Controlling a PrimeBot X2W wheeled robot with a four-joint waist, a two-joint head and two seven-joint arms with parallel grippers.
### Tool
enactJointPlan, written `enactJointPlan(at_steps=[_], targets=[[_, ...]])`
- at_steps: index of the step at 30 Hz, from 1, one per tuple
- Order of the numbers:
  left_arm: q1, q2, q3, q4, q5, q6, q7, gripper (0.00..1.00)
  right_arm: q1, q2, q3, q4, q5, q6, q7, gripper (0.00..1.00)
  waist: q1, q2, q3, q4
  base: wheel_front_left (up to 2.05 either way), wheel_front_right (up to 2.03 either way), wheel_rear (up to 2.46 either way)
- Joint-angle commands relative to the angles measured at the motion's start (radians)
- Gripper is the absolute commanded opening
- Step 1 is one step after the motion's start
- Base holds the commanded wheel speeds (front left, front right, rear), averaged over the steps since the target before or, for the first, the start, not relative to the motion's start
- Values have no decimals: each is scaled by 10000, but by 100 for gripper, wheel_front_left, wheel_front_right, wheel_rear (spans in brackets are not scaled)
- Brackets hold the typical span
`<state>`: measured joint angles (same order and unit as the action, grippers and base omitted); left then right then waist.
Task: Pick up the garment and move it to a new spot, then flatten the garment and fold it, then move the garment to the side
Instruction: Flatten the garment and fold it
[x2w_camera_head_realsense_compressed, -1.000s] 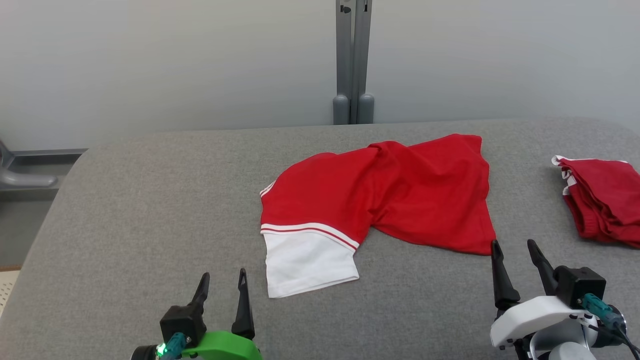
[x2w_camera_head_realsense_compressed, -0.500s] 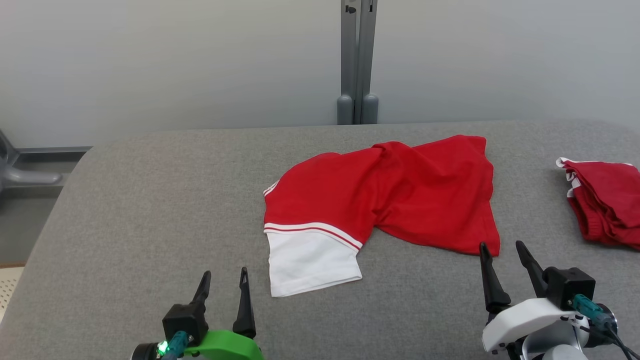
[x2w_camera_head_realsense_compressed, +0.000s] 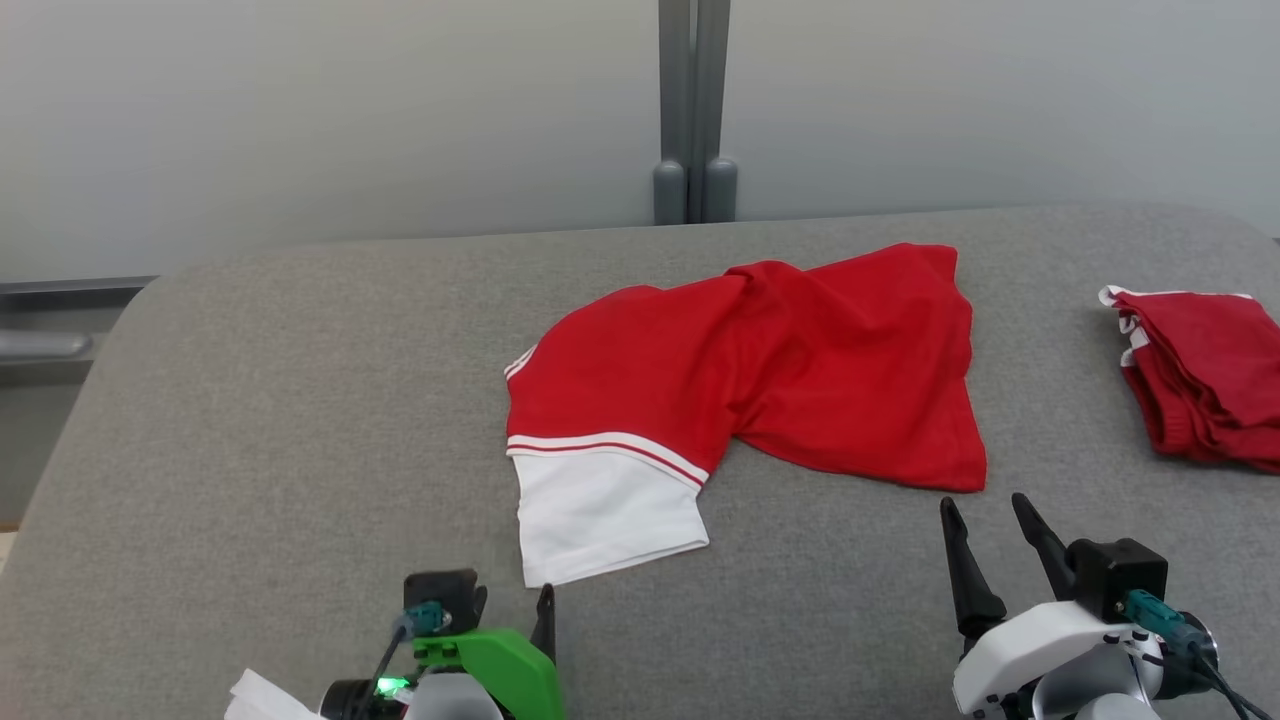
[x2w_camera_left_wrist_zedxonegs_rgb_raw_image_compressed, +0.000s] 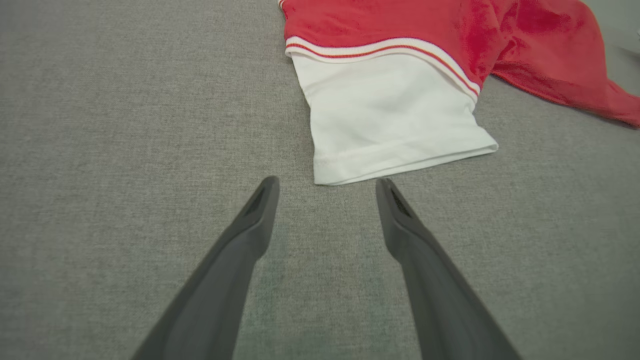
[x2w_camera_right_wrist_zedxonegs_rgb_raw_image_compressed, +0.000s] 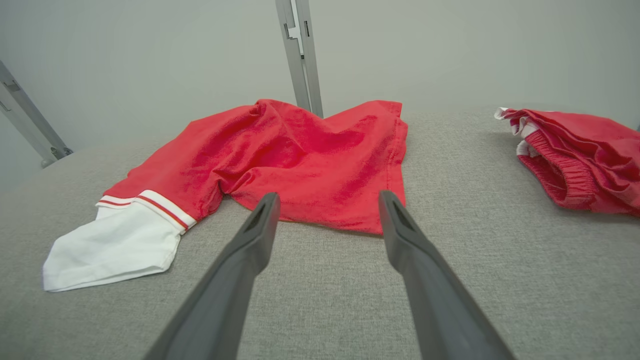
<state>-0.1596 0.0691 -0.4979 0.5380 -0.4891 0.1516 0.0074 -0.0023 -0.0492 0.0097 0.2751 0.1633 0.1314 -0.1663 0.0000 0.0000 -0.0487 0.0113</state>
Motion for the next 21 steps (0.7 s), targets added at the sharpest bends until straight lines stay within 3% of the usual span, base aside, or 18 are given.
enactJointPlan(at_steps=[1, 6, 19, 20, 21], targets=[[-320, -38, 61, 164, -148, 160, 199, 100, -74, -28, -6, 64, -121, -16, 69, 100, 0, 0, 237, -279, 0, 0, 0], [-755, -105, 0, 599, -389, 529, 521, 100, -94, -25, 5, 90, -185, -16, 119, 100, 0, 0, 486, -560, 0, 0, 0], [-1538, -155, -203, 1395, -706, 684, 849, 100, -503, -26, -193, 377, -206, -16, 118, 100, 0, 0, 1028, -738, 0, 0, 0], [-1585, -155, -227, 1440, -735, 703, 843, 95, -532, -26, -242, 422, -233, -16, 170, 100, 0, 0, 1064, -732, 0, 0, 0], [-1642, -158, -262, 1479, -751, 699, 832, 71, -590, -28, -315, 499, -259, -16, 212, 100, 0, 0, 1100, -721, 0, 0, 0]])
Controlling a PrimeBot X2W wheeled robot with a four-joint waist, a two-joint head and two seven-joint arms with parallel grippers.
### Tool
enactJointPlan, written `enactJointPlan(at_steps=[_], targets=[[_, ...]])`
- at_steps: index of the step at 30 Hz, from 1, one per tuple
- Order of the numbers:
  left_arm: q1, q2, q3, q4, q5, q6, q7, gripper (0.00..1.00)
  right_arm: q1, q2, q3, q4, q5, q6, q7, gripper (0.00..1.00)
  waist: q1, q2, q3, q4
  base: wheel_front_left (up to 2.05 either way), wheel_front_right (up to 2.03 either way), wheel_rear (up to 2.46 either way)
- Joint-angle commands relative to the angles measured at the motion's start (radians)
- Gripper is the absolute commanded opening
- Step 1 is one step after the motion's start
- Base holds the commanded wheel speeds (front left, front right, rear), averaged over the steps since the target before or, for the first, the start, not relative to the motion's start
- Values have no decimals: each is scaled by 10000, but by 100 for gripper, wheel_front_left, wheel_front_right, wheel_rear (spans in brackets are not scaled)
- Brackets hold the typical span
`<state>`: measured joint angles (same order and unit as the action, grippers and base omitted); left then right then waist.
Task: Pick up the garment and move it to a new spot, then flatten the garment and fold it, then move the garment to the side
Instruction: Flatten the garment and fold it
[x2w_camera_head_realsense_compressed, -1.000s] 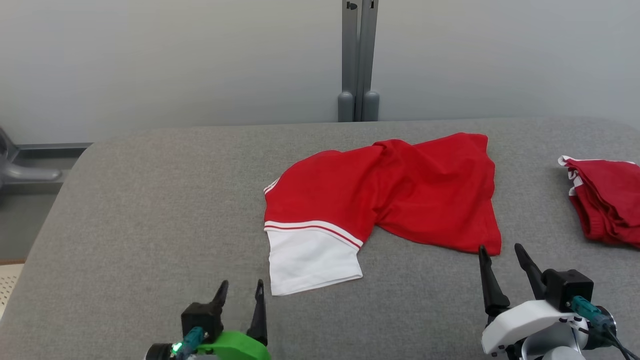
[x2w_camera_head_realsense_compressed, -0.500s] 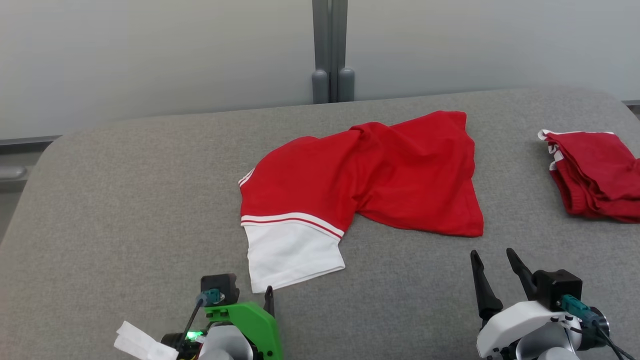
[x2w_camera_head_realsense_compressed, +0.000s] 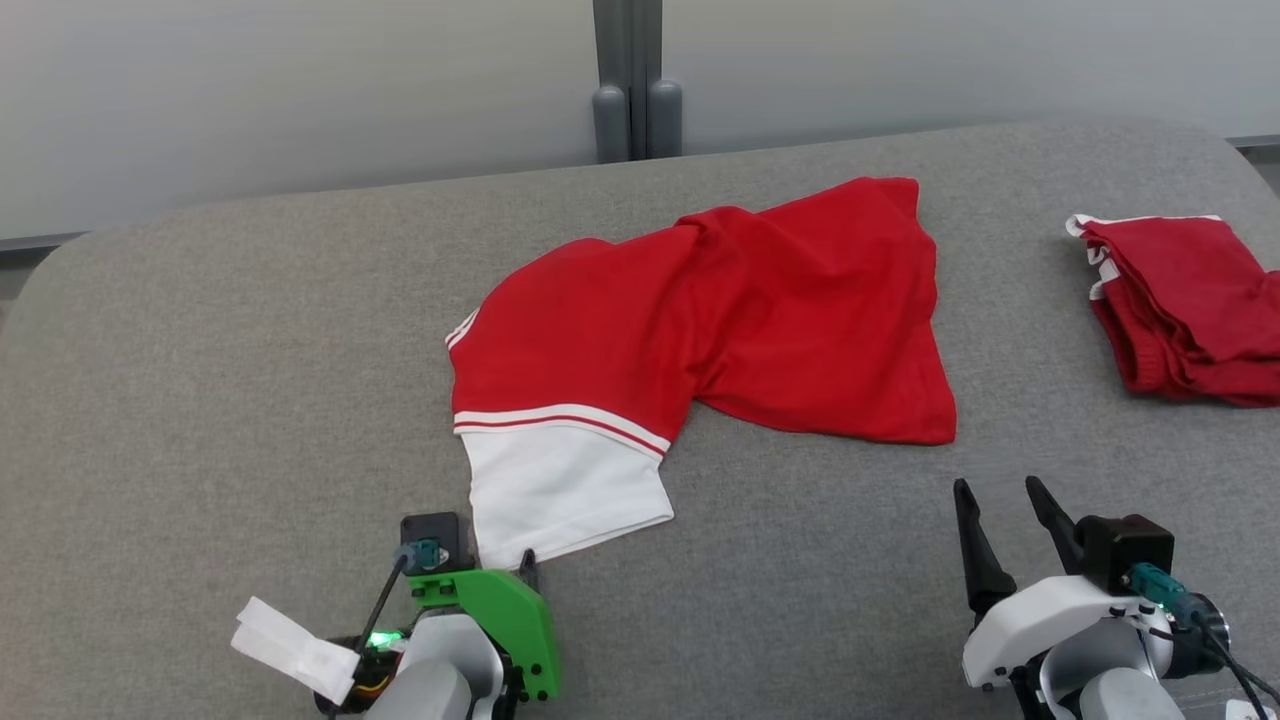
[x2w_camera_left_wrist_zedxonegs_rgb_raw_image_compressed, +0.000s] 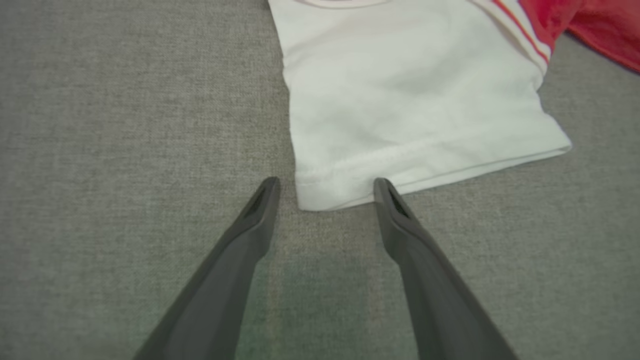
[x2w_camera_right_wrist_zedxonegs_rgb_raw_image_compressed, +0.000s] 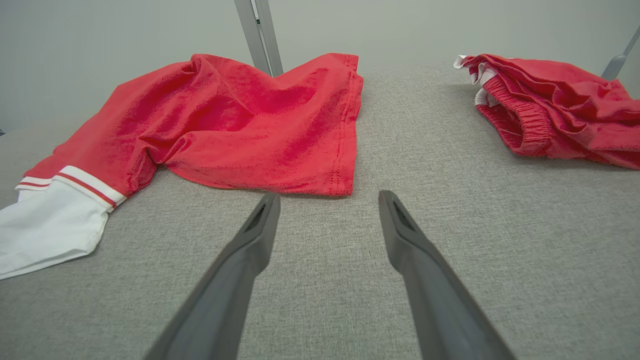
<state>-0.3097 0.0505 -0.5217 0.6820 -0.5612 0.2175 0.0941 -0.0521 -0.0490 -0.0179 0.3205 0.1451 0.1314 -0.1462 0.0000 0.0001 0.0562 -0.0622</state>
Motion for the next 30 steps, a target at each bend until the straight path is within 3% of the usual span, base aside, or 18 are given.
enactJointPlan(at_steps=[1, 4, 6, 7, 17, 30], targets=[[-200, 25, -40, 59, -79, 39, -51, 55, -177, -26, -69, 93, -134, -16, 28, 100, 0, -1, 78, 24, 0, 0, 0], [-357, 17, -152, 148, -187, 34, -87, 41, -489, -28, -262, 334, -326, -16, 124, 100, 0, -1, 144, 74, 0, 0, 0], [-461, 18, -206, 166, -286, 24, -162, 10, -726, -26, -422, 604, -474, -16, 243, 100, 0, -1, 177, 115, 0, 0, 0], [-505, 18, -252, 167, -304, 27, -215, 0, -842, -26, -498, 746, -596, -16, 325, 100, 0, -1, 191, 138, 0, 0, 0], [-1000, 20, -925, -12, -453, 67, -759, 0, -2725, -20, -1746, 2904, -1782, -16, 1734, 100, 0, -1, 362, 715, 0, 0, 0], [-1193, 102, -1279, -488, -323, 89, -832, 0, -4592, -32, -2583, 5353, -2259, -16, 3124, 100, 0, -1, 511, 1280, 0, 0, 0]])
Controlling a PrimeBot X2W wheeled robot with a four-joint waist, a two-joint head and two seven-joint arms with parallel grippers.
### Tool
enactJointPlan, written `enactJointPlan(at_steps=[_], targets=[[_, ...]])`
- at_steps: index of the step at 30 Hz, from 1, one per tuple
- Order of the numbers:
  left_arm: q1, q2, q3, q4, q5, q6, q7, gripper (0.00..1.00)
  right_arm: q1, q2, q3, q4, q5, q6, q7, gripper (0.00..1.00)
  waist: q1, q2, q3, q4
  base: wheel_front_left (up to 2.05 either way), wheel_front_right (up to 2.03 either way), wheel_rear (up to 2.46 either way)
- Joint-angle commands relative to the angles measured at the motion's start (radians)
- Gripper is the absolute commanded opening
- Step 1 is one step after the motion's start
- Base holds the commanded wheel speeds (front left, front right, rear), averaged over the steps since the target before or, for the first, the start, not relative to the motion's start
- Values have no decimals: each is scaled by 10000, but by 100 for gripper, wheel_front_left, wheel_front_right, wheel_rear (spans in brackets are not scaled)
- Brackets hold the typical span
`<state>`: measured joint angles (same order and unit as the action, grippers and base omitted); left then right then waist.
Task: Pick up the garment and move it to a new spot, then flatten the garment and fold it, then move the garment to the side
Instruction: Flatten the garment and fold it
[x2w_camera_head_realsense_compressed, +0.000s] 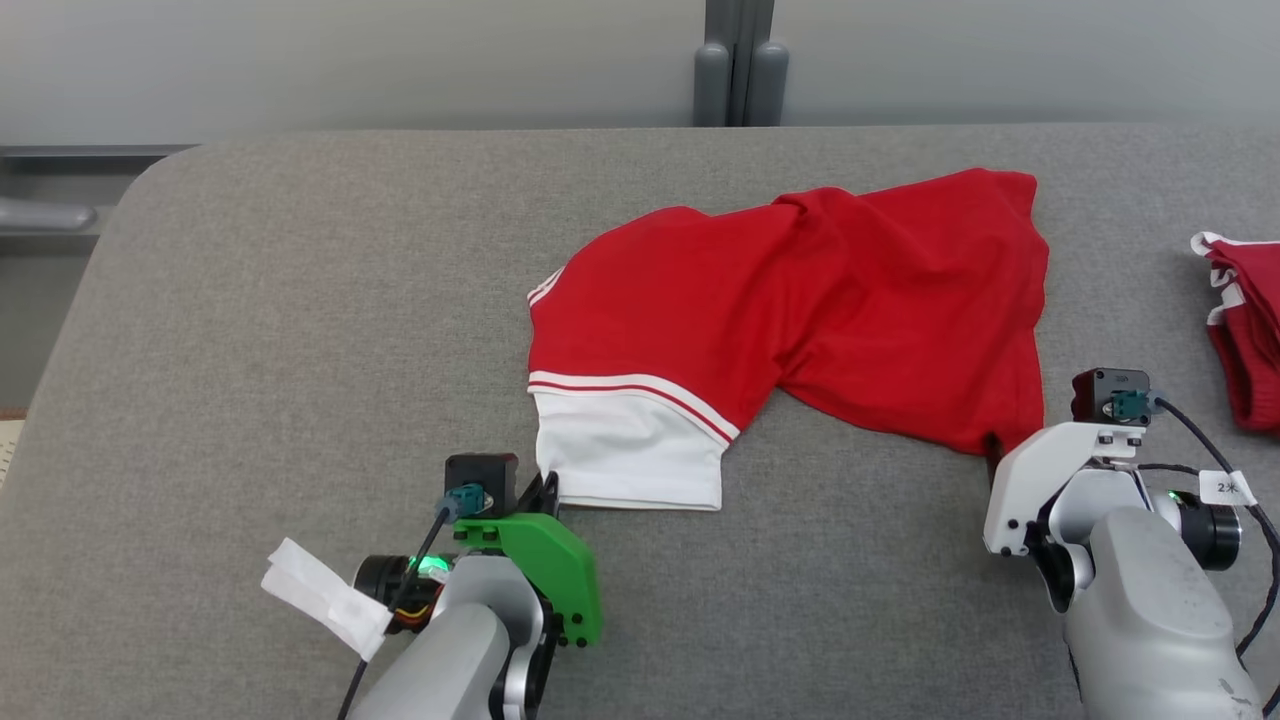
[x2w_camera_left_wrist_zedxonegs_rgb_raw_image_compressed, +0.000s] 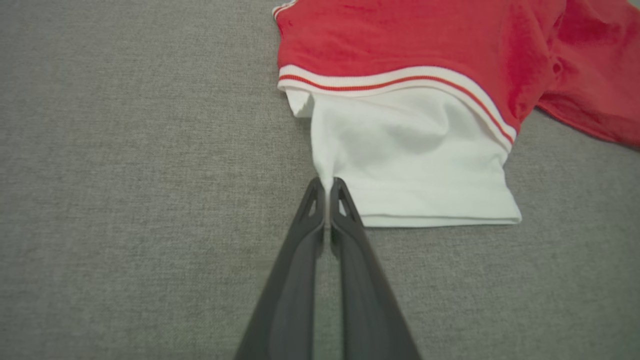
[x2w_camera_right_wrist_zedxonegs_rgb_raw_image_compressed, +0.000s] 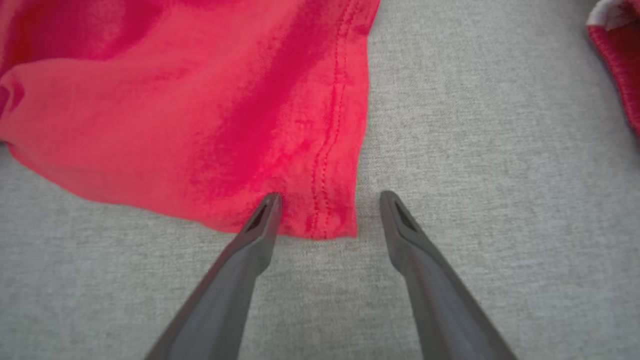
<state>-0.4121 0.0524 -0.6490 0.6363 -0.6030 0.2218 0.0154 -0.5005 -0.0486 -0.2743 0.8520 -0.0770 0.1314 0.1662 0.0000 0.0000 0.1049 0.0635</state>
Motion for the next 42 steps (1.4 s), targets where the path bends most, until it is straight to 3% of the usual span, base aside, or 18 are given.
enactJointPlan(at_steps=[1, 3, 4, 5, 6, 7, 12, 18, 26, 29, 34, 42], targets=[[-171, 106, -12, -57, 100, 56, -53, 0, -215, -33, -60, 190, -61, -16, 33, 100, 0, 0, 35, 33, 0, 0, 0], [-166, 141, -15, -92, 89, 56, -62, 0, -369, -31, -129, 437, -66, -16, 0, 96, 0, 0, 49, 37, 0, 0, 0], [-163, 160, -18, -110, 86, 64, -69, 0, -437, -31, -130, 553, -25, -16, -28, 50, 0, 0, 56, 32, 0, 0, 0], [-161, 178, -13, -131, 81, 62, -79, 0, -529, -28, -93, 697, 42, -16, -95, 44, 0, 0, 65, 23, 0, 0, 0], [-158, 194, -7, -148, 73, 68, -85, 0, -586, -30, -113, 795, 38, -16, -129, 28, 0, 0, 75, 10, 0, 0, 0], [-153, 219, -2, -169, 62, 71, -94, 0, -626, -33, -153, 921, -19, -16, -181, 0, 0, 0, 84, -9, 0, 0, 0], [-148, 332, -7, -219, 44, 50, -127, 0, -905, -38, -353, 1452, 147, -18, -481, 0, 0, 0, 76, -110, 0, 0, 0], [-304, 581, 152, -571, 89, -90, -666, 0, -1178, -34, 129, 1779, 619, -18, -1273, 0, 0, 0, -306, -313, 0, 0, 0], [-893, 1245, 512, -2107, 283, 24, -1031, 0, -1308, -62, 1502, 489, 1449, -16, -2000, 0, 0, 0, -1320, -638, 0, 0, 0], [-1200, 1680, 642, -3249, 452, 186, -926, 0, -1054, -324, 2163, -912, 1794, -18, -2025, 0, 0, 0, -1633, -736, 0, 0, 0], [-1640, 2522, 841, -5756, 1020, 725, -327, 0, -295, -855, 2819, -4298, 2285, -16, -1354, 0, 0, 0, -2087, -873, 0, 0, 0], [-2503, 4113, 1322, -9911, 2161, 1349, 1107, 0, 1558, -1440, 2412, -11393, 2196, -16, 887, 0, 0, 0, -2520, -1067, 0, 0, 0]])
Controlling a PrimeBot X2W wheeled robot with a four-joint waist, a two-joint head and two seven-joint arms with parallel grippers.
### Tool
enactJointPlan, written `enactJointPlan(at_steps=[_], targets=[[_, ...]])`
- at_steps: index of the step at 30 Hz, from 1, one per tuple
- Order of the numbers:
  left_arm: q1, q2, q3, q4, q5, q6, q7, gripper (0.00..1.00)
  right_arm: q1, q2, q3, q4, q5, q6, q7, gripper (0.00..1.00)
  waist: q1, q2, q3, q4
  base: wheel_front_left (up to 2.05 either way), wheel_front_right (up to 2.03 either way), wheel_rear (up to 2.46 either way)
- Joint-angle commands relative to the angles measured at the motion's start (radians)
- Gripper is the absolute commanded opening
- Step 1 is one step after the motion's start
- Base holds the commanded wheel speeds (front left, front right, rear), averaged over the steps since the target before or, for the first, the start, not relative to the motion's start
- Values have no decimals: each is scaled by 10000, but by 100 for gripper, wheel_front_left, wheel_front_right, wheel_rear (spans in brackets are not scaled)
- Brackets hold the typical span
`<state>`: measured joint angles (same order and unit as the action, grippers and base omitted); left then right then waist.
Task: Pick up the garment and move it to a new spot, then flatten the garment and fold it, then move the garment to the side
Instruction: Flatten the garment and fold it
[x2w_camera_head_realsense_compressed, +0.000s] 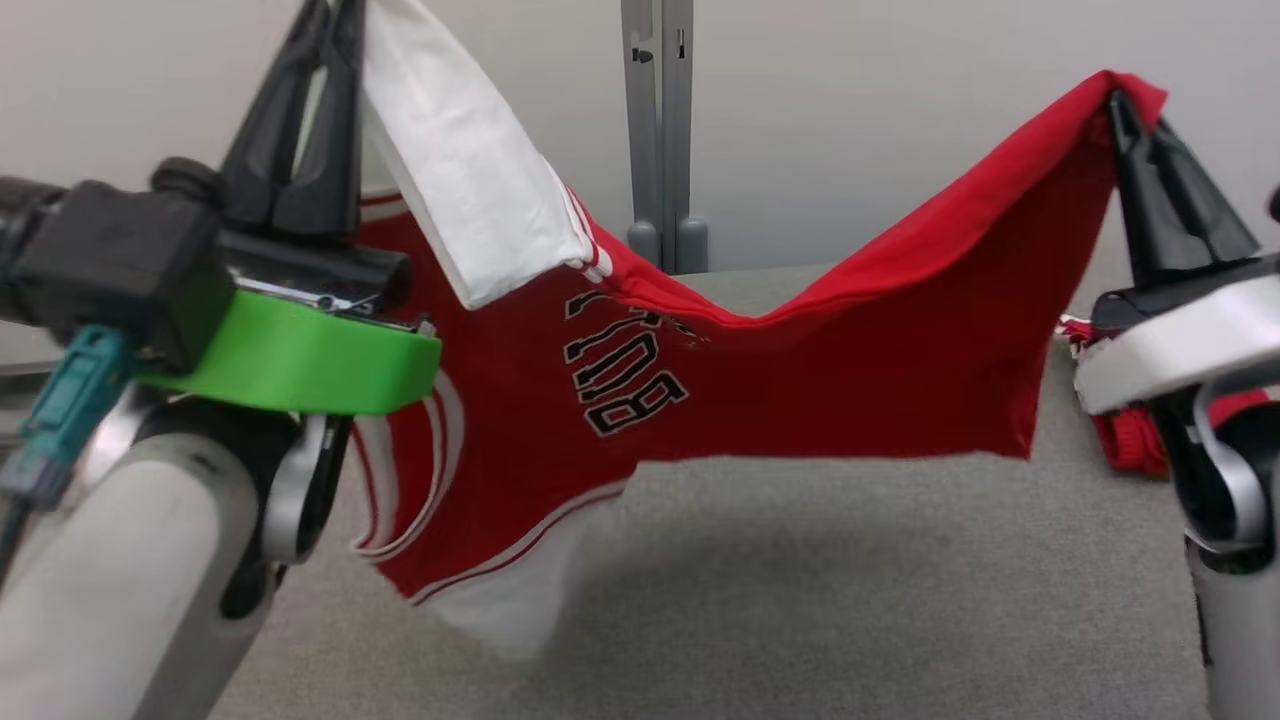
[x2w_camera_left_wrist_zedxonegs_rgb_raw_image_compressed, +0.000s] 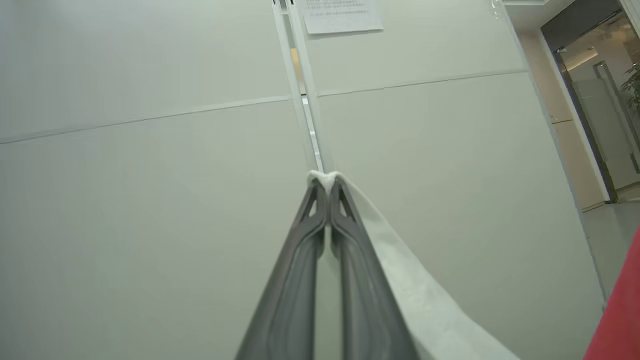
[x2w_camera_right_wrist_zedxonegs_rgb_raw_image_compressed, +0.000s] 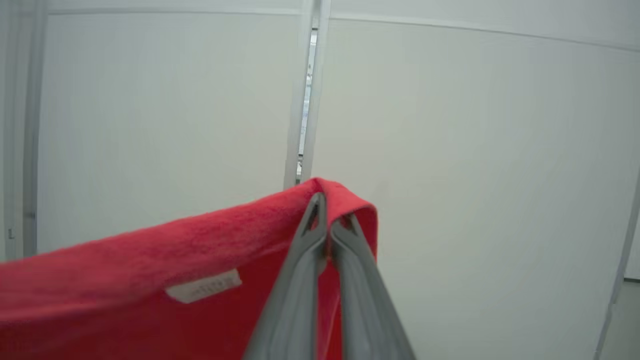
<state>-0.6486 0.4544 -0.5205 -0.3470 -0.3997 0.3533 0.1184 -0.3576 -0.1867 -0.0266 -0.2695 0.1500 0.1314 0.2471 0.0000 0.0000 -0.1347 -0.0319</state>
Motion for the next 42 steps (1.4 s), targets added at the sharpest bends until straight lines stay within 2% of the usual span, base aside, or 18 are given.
enactJointPlan(at_steps=[1, 6, 9, 12, 15, 19, 22, 25, 28, 29, 33, 37, 42], targets=[[-232, 248, 95, -441, 219, 81, 249, 0, 300, -87, -128, -792, -103, -16, 322, 0, 0, 0, -157, -140, 0, 0, 0], [-692, 931, 431, -2061, 673, 259, 1185, 0, 947, -167, -526, -3484, -103, -15, 1412, 0, 0, 0, -195, -316, 0, 0, 0], [-761, 1122, 421, -2536, 695, 306, 1687, 0, 1218, -193, -792, -4209, -159, -13, 1928, 0, 0, 0, -98, -417, 0, 0, 0], [-631, 1023, 243, -2613, 463, 283, 2046, 0, 1416, -159, -1001, -4230, 2, -13, 2245, 0, 0, 0, 134, -468, 0, 0, 0], [-667, 1063, 110, -2034, 374, 108, 2151, 0, 1350, 10, -980, -3666, 400, -13, 2311, 0, 0, 0, 568, -486, 0, 0, 0], [-1286, 980, -57, -320, 53, -522, 1958, 0, 364, -43, -685, -2102, 617, -13, 2047, 0, 0, 0, 1241, -545, 0, 0, 0], [-2304, 622, -49, 1394, 65, -977, 1525, 0, -1066, -103, -336, -445, 466, -12, 1479, 0, 0, 0, 1946, -498, 0, 0, 0], [-3892, 74, -157, 3971, 466, -1416, 744, 0, -3138, -1, 140, 2058, 123, -12, 668, 0, 0, 0, 2659, -393, 0, 0, 0], [-5364, -581, -110, 5911, 804, -1487, -268, 0, -5031, 57, 325, 4159, -565, -15, -231, 0, 0, 0, 3004, -231, 0, 0, 0], [-6042, -960, -127, 6713, 899, -1479, -847, 0, -5871, 101, 301, 5145, -959, -15, -681, 0, 0, 0, 3151, -83, 0, 0, 0], [-7283, -1927, -170, 8791, 1082, -1505, -2352, 0, -7816, 360, -346, 7760, -2076, -15, -1974, 0, 0, 0, 3521, 398, 0, 0, 0], [-7591, -2583, -312, 10397, 880, -1808, -3023, 0, -8549, 451, -875, 9701, -2907, -10, -2871, 0, 0, 0, 4141, 868, 0, 0, 0], [-6858, -3004, -493, 11646, 648, -2149, -3517, 0, -8173, 559, -1427, 11519, -3432, -18, -3884, 0, 0, 0, 5105, 1127, 0, 0, 0]])
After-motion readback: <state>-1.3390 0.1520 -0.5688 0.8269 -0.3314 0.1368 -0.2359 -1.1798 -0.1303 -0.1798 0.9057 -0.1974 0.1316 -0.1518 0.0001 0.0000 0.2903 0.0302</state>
